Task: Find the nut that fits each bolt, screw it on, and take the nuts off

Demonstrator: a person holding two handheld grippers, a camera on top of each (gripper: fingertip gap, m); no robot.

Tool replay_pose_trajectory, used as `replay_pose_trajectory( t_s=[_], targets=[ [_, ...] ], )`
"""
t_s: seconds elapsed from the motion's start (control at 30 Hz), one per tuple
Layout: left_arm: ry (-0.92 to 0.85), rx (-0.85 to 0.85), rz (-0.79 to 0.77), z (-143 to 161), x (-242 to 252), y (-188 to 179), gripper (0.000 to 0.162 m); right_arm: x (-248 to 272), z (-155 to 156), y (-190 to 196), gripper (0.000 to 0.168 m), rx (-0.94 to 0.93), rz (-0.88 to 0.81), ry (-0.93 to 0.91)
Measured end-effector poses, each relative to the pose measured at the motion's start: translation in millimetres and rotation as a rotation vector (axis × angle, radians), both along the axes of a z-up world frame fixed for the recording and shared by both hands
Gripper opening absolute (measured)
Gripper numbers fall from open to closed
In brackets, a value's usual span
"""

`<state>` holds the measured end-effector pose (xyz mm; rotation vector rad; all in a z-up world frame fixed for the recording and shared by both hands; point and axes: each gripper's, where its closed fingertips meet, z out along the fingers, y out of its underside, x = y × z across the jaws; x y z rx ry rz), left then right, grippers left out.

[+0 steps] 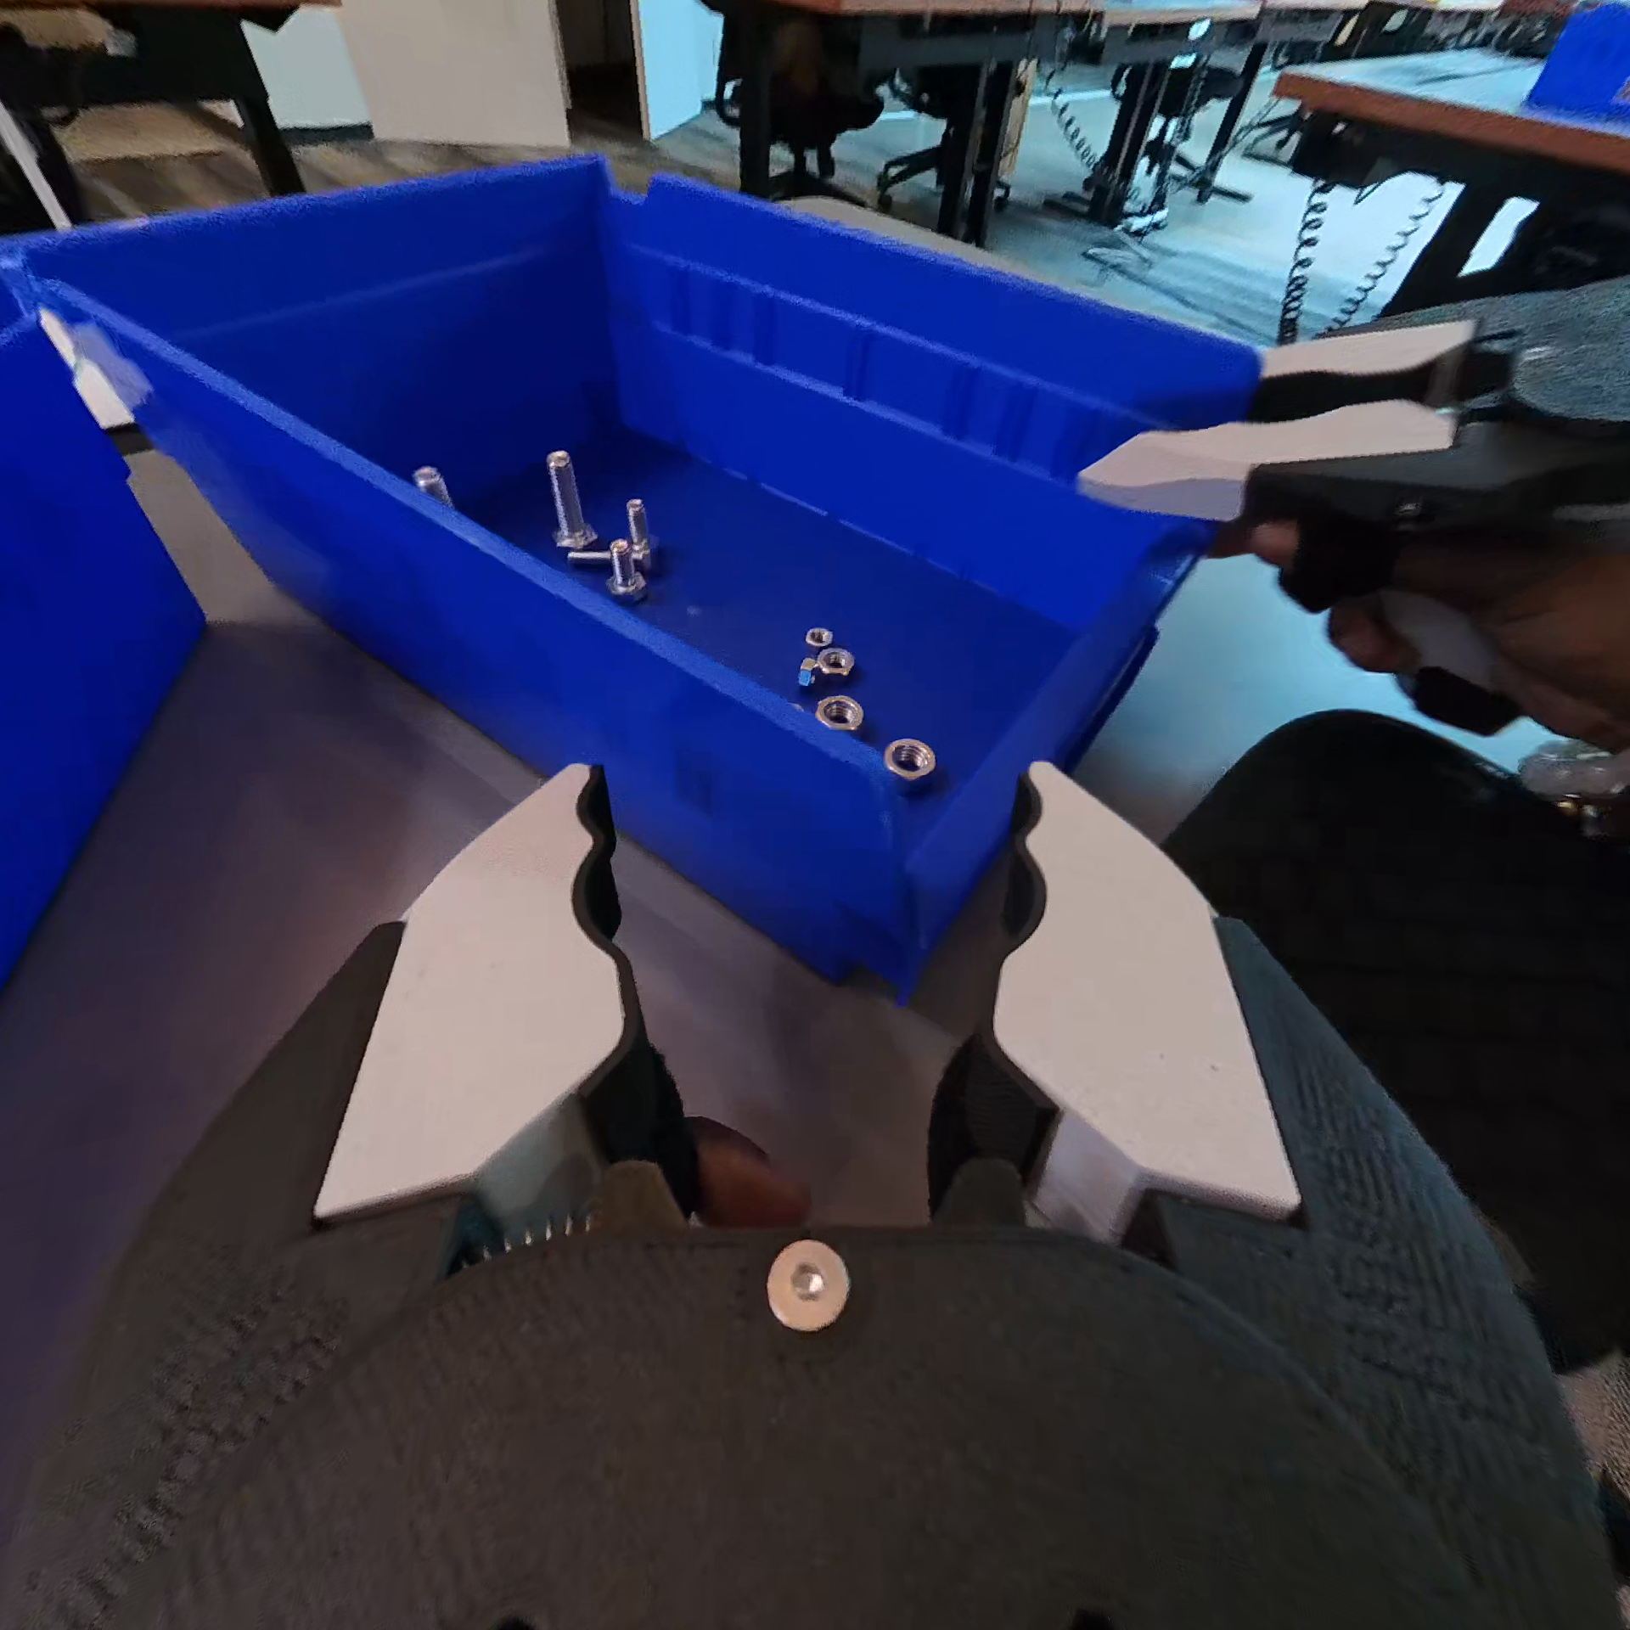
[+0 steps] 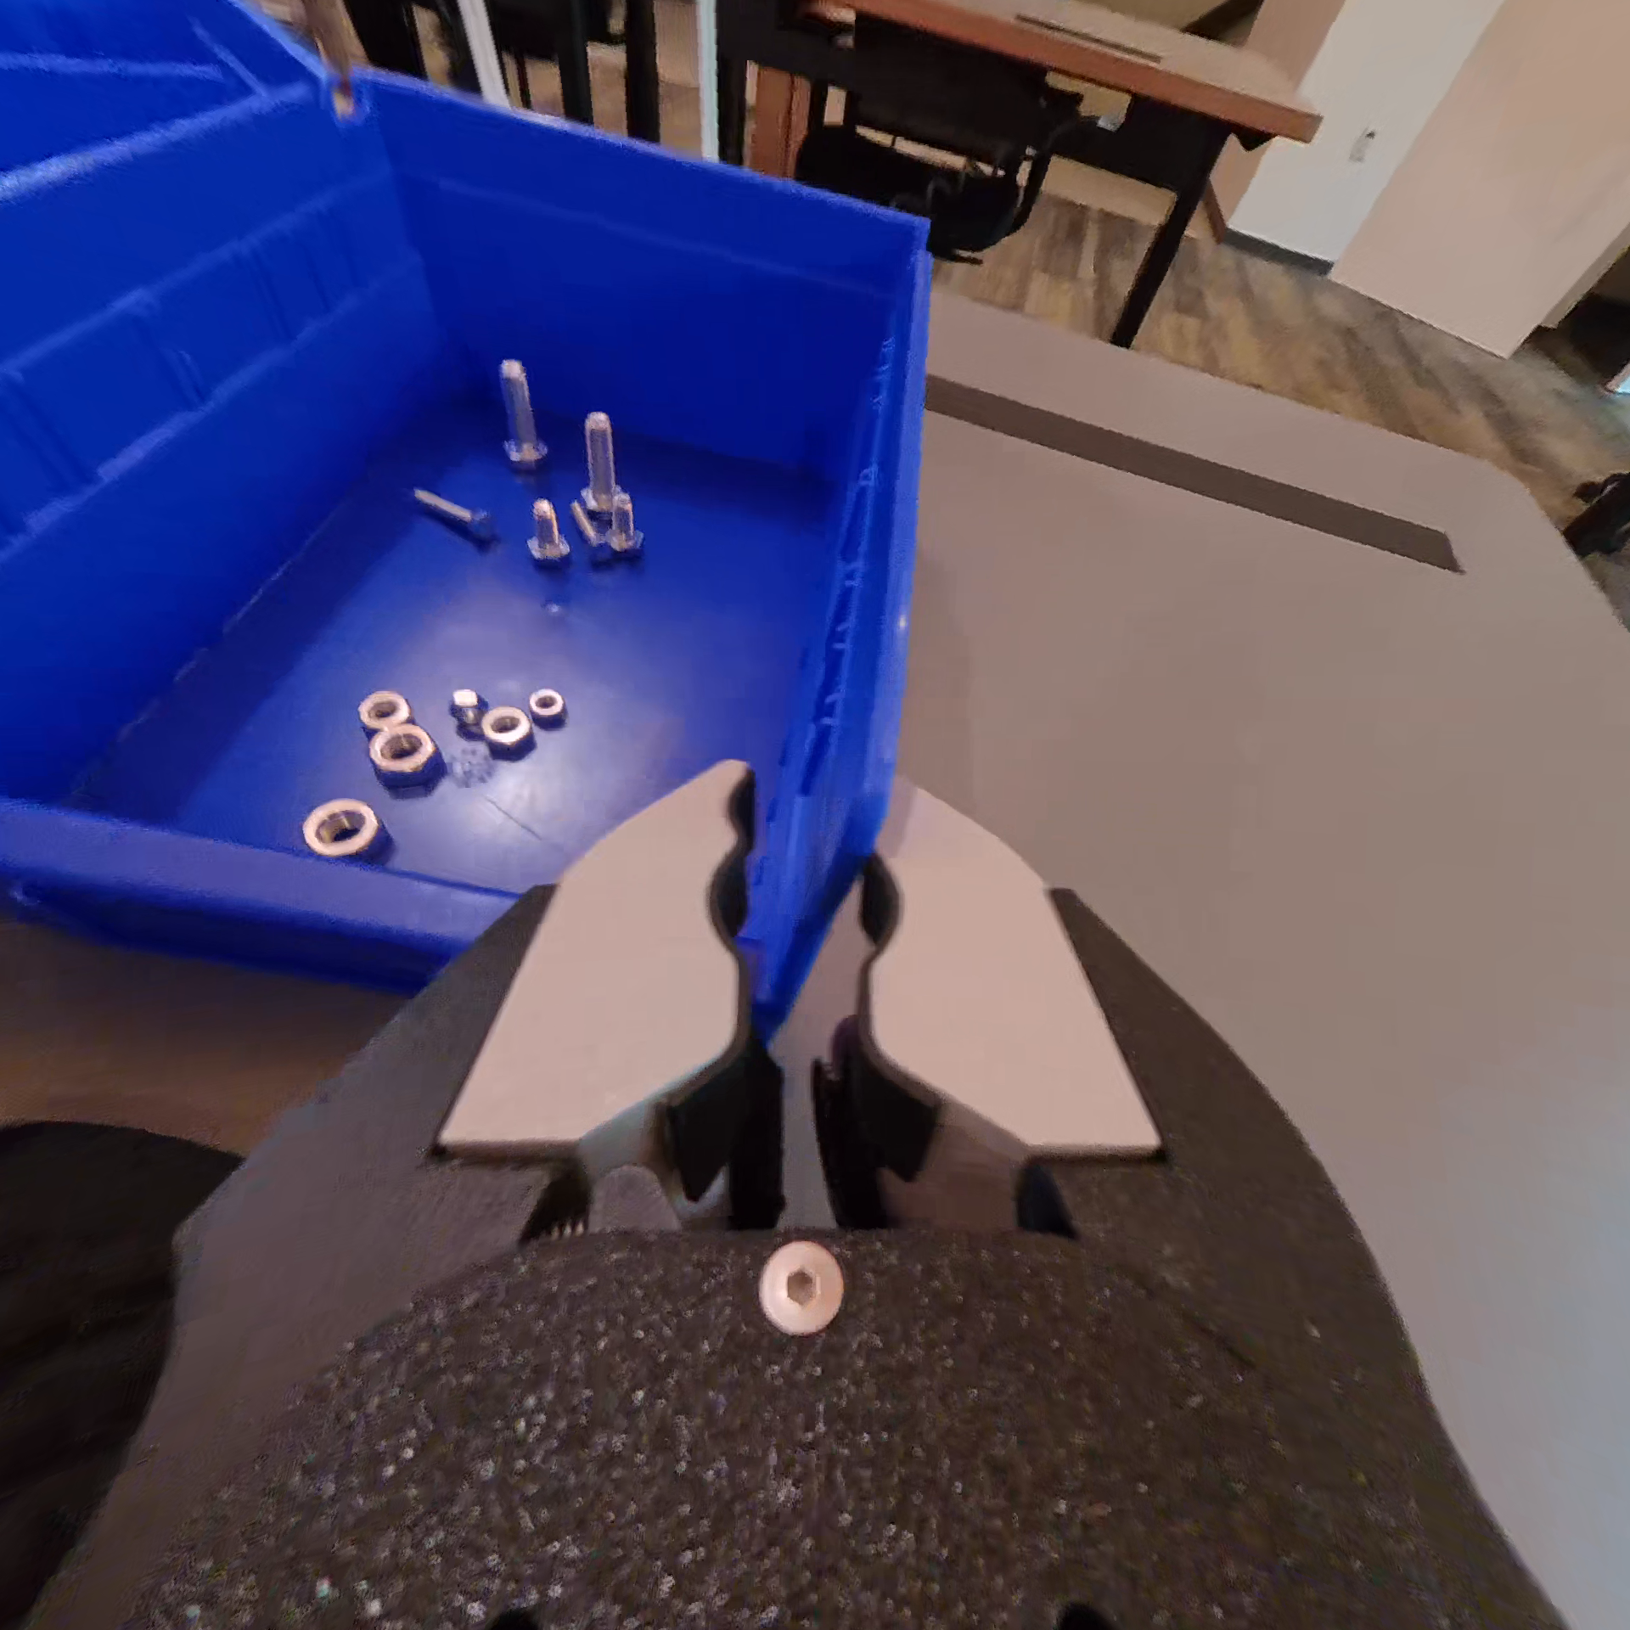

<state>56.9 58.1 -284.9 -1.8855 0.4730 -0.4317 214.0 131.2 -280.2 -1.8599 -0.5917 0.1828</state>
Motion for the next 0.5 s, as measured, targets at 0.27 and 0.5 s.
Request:
replay_pose_trajectory(
  t_s=[0.27,0.5],
  targets=[
    [0.071,-0.016,0.076,-9,-30,5,0.046,-17,-7,-20,0.030,-0.015,-0.019,-0.138],
    [0.239,0.073,0.138,-4,-42,9,0.028,-14,-2,-25,0.009,0.037,-0.096,-0.271]
  ],
)
